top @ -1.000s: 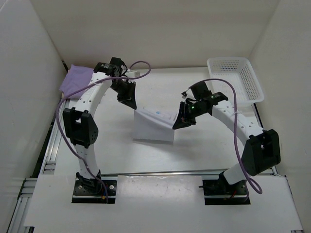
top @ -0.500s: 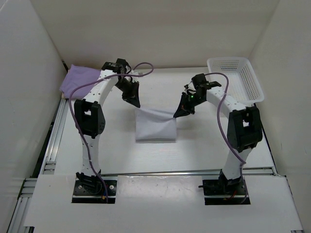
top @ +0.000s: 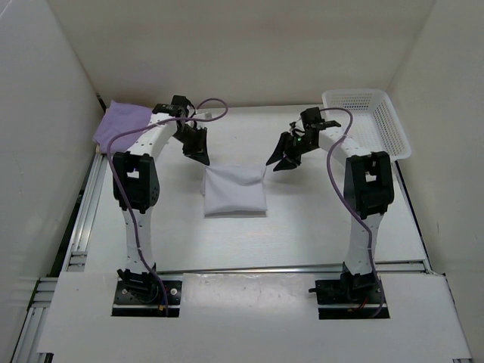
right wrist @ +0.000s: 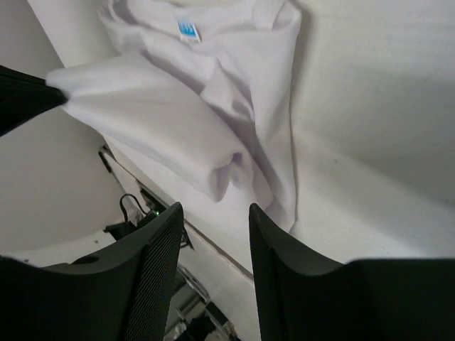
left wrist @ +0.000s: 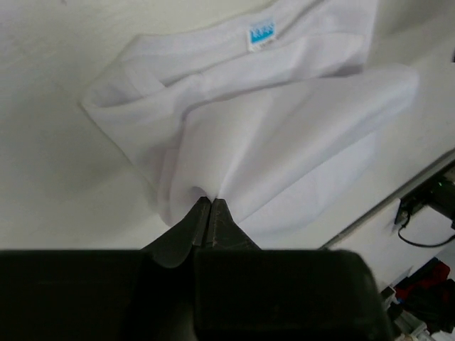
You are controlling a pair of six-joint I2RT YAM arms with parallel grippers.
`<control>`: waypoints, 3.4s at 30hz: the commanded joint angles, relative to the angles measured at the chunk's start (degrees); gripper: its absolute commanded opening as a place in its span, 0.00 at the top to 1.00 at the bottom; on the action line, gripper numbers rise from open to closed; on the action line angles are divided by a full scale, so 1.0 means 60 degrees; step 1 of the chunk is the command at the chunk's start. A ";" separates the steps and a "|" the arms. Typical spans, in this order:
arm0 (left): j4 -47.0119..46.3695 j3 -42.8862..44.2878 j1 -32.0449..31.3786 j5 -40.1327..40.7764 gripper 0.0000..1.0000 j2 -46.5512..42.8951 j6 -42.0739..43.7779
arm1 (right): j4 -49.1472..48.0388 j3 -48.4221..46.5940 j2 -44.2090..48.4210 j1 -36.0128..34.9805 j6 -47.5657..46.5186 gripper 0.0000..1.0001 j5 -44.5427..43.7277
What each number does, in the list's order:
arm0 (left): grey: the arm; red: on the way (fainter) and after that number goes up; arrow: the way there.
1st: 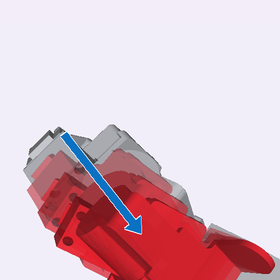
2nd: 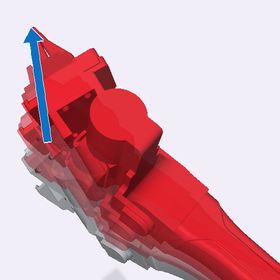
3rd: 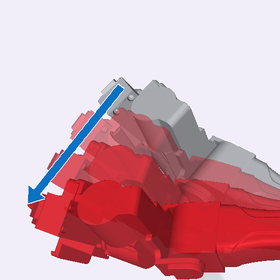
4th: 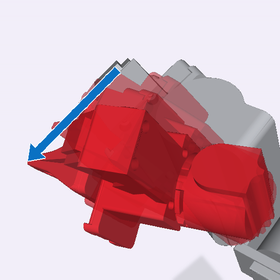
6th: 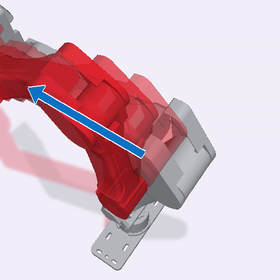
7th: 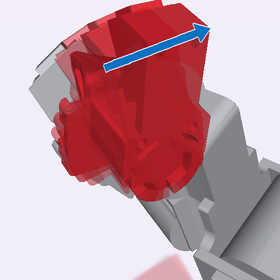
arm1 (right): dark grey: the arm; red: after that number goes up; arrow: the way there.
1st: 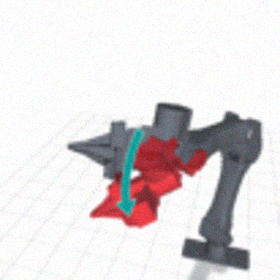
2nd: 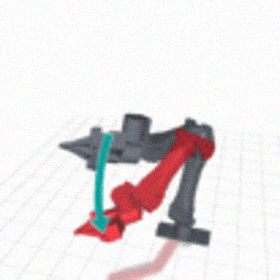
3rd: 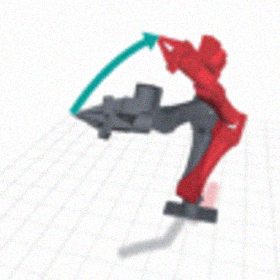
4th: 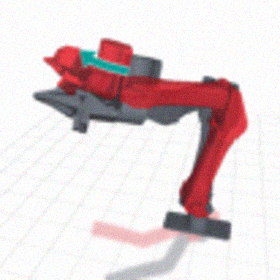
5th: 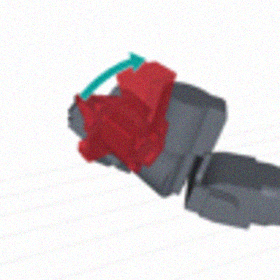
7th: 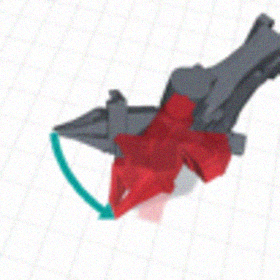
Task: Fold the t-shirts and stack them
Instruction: Fold the long partially folded tshirt into a neat square
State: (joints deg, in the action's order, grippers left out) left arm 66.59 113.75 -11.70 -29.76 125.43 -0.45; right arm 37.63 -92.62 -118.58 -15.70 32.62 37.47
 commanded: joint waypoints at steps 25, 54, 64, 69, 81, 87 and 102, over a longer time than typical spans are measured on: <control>-0.2529 -0.1294 0.0501 -0.0708 0.24 -0.0251 0.0075 | -0.1964 -0.0075 -0.0025 -0.1382 -0.2566 0.45 -0.1924; -0.2747 -0.1292 0.0835 -0.0504 0.10 -0.1171 0.0075 | -0.3338 0.1894 0.1917 -0.1470 -0.1469 0.43 -0.2230; -0.2691 -0.4919 0.0634 -0.0460 0.00 -0.3326 0.0075 | -0.3547 0.4465 0.2817 -0.2010 -0.1190 0.39 -0.1895; -0.2778 -0.6258 0.0194 -0.0782 0.00 -0.3137 0.0075 | -0.3781 0.4275 0.1836 -0.2012 -0.0925 0.39 -0.1530; -0.2705 -0.6347 0.0002 -0.1456 0.86 -0.2418 0.0075 | -0.4074 0.4743 0.1745 -0.2217 -0.0823 0.80 -0.0651; -0.2061 -0.6712 0.0002 -0.1559 0.90 -0.2680 0.0075 | -0.4074 0.5620 0.2609 -0.2304 -0.0823 0.96 -0.0562; -0.0946 -0.8721 -0.0657 -0.0901 0.29 -0.4496 0.0075 | -0.2713 0.7292 0.4381 -0.3052 -0.1934 0.53 -0.0093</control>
State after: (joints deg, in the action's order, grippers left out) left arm 61.30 60.18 -15.31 -34.96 103.98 -0.45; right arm 18.37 -49.15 -94.70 -34.15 24.08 35.31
